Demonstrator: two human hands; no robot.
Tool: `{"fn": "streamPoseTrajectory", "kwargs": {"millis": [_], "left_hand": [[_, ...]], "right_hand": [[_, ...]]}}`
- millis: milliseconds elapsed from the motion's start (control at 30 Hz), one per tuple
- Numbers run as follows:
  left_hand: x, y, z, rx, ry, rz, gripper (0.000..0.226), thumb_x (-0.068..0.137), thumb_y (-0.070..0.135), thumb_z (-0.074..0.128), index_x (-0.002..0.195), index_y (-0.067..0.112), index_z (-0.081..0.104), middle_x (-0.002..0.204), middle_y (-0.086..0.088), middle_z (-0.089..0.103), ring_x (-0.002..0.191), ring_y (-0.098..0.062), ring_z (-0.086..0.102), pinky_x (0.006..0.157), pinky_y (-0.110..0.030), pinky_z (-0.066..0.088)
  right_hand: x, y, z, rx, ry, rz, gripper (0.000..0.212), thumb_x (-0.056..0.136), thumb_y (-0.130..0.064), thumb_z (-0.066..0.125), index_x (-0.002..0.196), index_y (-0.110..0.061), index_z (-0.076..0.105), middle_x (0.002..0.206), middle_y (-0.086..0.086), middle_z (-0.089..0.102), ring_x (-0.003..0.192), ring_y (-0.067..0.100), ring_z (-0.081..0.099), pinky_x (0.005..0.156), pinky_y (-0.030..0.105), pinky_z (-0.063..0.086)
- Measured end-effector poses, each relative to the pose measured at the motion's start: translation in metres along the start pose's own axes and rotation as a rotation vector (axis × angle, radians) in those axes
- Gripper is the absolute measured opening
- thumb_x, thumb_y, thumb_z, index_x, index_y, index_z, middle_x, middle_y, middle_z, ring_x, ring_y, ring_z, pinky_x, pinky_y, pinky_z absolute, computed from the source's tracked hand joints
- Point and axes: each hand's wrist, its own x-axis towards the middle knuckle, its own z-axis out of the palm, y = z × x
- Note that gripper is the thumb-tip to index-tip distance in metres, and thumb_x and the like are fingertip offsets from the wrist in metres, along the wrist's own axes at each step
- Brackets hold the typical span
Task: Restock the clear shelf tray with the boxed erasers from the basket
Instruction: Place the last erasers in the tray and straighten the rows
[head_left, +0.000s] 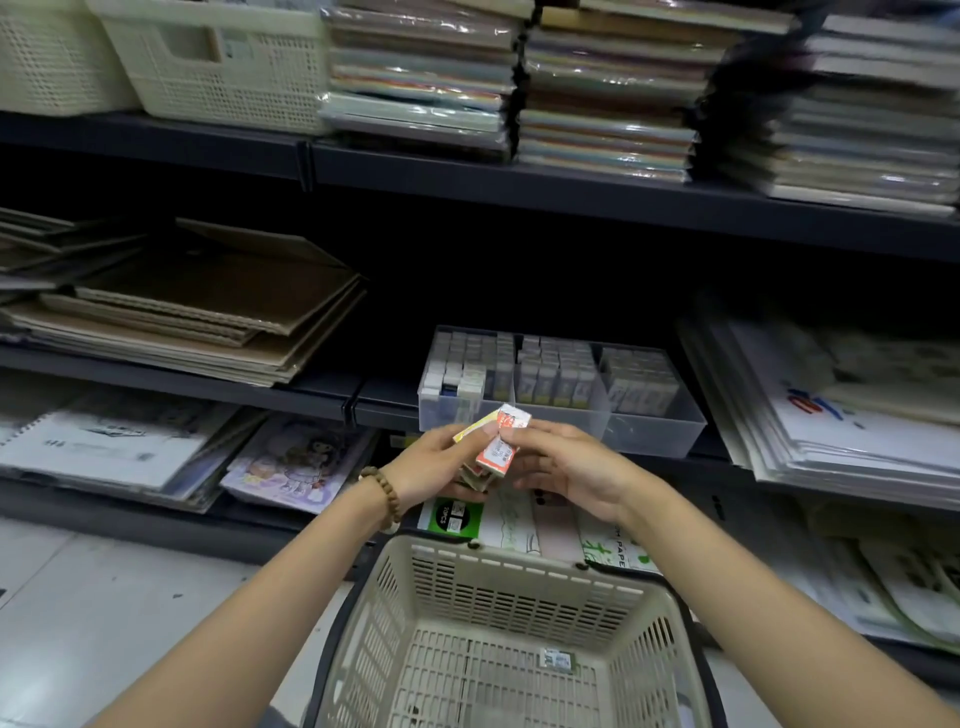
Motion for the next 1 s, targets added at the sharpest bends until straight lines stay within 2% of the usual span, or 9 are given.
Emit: {"fn": "streamPoseTrajectory", "kwargs": {"millis": [100, 200, 333, 467, 567, 633, 733, 900, 1000], "left_hand": [[0.004, 0.001, 0.003, 0.015, 0.023, 0.038, 0.048, 0.085, 0.051, 0.048, 0.125, 0.025, 0.046, 0.102, 0.0, 0.064, 0.08, -0.008, 0.068, 0.068, -0.03, 0.059], [0.005, 0.004, 0.007, 0.122, -0.025, 0.128, 0.068, 0.07, 0.065, 0.051, 0.129, 0.032, 0.04, 0.112, 0.006, 0.058, 0.092, -0.003, 0.063, 0.069, -0.027, 0.057], [0.013, 0.014, 0.0, 0.113, -0.093, 0.156, 0.046, 0.087, 0.043, 0.046, 0.132, 0.037, 0.036, 0.108, 0.014, 0.059, 0.09, 0.005, 0.062, 0.071, -0.025, 0.056], [0.021, 0.024, -0.007, 0.185, -0.118, 0.179, 0.046, 0.097, 0.032, 0.036, 0.142, 0.033, 0.027, 0.114, 0.013, 0.055, 0.09, 0.004, 0.061, 0.069, -0.023, 0.055], [0.03, 0.029, -0.009, 0.244, -0.084, 0.205, 0.051, 0.098, 0.035, 0.03, 0.148, 0.03, 0.019, 0.14, -0.003, 0.042, 0.111, -0.014, 0.055, 0.069, -0.024, 0.056], [0.036, 0.032, -0.009, 0.266, -0.064, 0.231, 0.05, 0.1, 0.035, 0.025, 0.149, 0.029, 0.017, 0.145, -0.009, 0.038, 0.119, -0.021, 0.051, 0.07, -0.025, 0.056], [0.044, 0.037, -0.016, 0.261, -0.053, 0.25, 0.048, 0.1, 0.032, 0.026, 0.148, 0.027, 0.021, 0.134, -0.008, 0.05, 0.107, -0.023, 0.059, 0.08, -0.035, 0.056], [0.052, 0.05, -0.027, 0.334, -0.087, 0.332, 0.049, 0.093, 0.036, 0.041, 0.141, 0.027, 0.036, 0.127, 0.0, 0.056, 0.107, -0.016, 0.06, 0.083, -0.027, 0.055], [0.06, 0.055, -0.029, 0.365, 0.054, 0.397, 0.055, 0.091, 0.035, 0.045, 0.141, 0.015, 0.037, 0.127, -0.003, 0.055, 0.108, -0.014, 0.059, 0.084, -0.028, 0.054]], "right_hand": [[0.006, 0.0, -0.001, 0.045, 0.001, -0.016, 0.022, 0.092, -0.025, 0.056, 0.105, -0.01, 0.067, 0.094, 0.006, 0.072, 0.081, 0.013, 0.067, 0.076, 0.023, 0.054], [0.012, -0.005, -0.001, 0.146, 0.01, -0.032, 0.031, 0.097, -0.025, 0.048, 0.111, -0.003, 0.064, 0.107, 0.013, 0.07, 0.098, 0.022, 0.067, 0.088, 0.029, 0.054], [0.015, -0.013, 0.0, 0.036, 0.006, -0.045, 0.041, 0.1, -0.031, 0.039, 0.121, -0.002, 0.058, 0.12, 0.02, 0.063, 0.11, 0.032, 0.058, 0.104, 0.044, 0.042], [0.02, -0.026, -0.002, -0.109, 0.031, -0.037, 0.043, 0.1, -0.037, 0.034, 0.123, -0.007, 0.057, 0.11, 0.011, 0.067, 0.097, 0.021, 0.061, 0.095, 0.037, 0.043], [0.029, -0.032, -0.002, -0.108, 0.04, -0.052, 0.045, 0.1, -0.038, 0.035, 0.117, -0.003, 0.057, 0.096, 0.007, 0.066, 0.083, 0.015, 0.061, 0.09, 0.031, 0.048], [0.034, -0.036, -0.003, -0.067, 0.043, -0.073, 0.038, 0.099, -0.036, 0.038, 0.109, -0.005, 0.058, 0.09, 0.005, 0.066, 0.078, 0.013, 0.062, 0.083, 0.028, 0.049], [0.041, -0.048, -0.015, -0.001, 0.019, -0.078, 0.024, 0.094, -0.029, 0.052, 0.103, -0.01, 0.063, 0.09, 0.003, 0.069, 0.082, 0.013, 0.064, 0.077, 0.022, 0.052], [0.047, -0.067, -0.039, -0.019, -0.025, -0.069, 0.026, 0.086, -0.016, 0.063, 0.109, -0.004, 0.064, 0.102, 0.011, 0.069, 0.094, 0.019, 0.066, 0.09, 0.03, 0.053], [0.055, -0.072, -0.046, -0.035, 0.042, -0.155, 0.03, 0.085, -0.011, 0.064, 0.114, -0.002, 0.061, 0.108, 0.014, 0.068, 0.099, 0.023, 0.065, 0.093, 0.033, 0.052]]}}
